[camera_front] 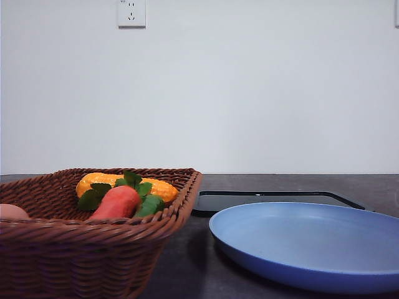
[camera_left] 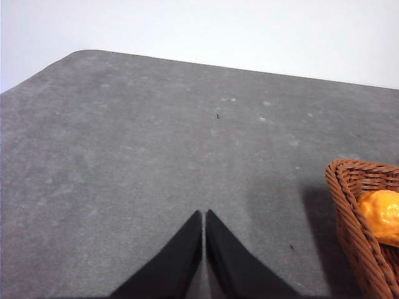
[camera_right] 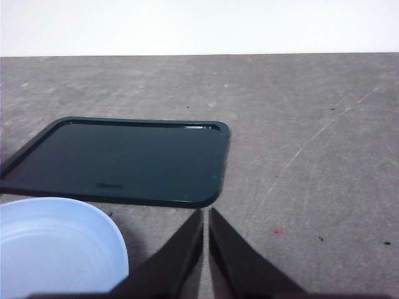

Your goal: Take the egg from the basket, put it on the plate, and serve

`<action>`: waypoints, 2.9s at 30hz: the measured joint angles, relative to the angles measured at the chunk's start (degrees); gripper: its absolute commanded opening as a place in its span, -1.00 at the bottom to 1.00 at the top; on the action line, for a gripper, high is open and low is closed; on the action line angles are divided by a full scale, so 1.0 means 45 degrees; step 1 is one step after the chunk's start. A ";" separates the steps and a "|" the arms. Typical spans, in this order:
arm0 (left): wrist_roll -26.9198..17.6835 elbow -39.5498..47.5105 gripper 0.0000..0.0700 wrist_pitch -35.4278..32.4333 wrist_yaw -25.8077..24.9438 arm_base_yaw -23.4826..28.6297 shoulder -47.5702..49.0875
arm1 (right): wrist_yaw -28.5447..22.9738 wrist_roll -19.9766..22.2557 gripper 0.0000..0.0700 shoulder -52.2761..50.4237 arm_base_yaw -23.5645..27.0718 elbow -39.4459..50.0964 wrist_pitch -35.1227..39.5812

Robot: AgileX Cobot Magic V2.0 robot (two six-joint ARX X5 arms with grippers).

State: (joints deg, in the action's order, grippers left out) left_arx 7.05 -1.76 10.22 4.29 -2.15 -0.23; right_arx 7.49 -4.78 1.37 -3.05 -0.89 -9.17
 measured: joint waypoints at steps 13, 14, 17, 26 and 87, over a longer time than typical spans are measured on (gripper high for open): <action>0.1622 0.0000 -1.00 0.0000 0.0000 0.0000 0.0000 | 0.0009 -0.1143 -1.00 0.0000 0.0000 -0.0005 0.0005; 0.1994 0.0000 -1.00 0.0000 0.0000 0.0000 0.0000 | 0.0009 -0.1430 -1.00 0.0000 -0.0005 0.0000 0.0005; 0.2804 0.0000 -1.00 0.0000 -0.0005 0.0000 0.0000 | 0.0009 -0.2190 -1.00 0.0000 0.0000 -0.0005 0.0000; 0.3177 -0.0722 -1.00 0.1479 -0.0400 0.0000 -0.0498 | 0.0005 -0.3979 -1.00 0.0273 0.0000 -0.1009 -0.0808; 0.0282 -0.8738 -0.08 0.6164 -0.5950 -0.1588 -1.0860 | 0.5595 -0.2419 -0.99 1.6014 -0.0049 -0.6533 -0.3455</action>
State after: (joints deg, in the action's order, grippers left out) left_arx 8.32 -41.08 37.95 -22.48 -9.30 -49.10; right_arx 32.67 -15.66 73.43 -3.27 -30.28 -24.72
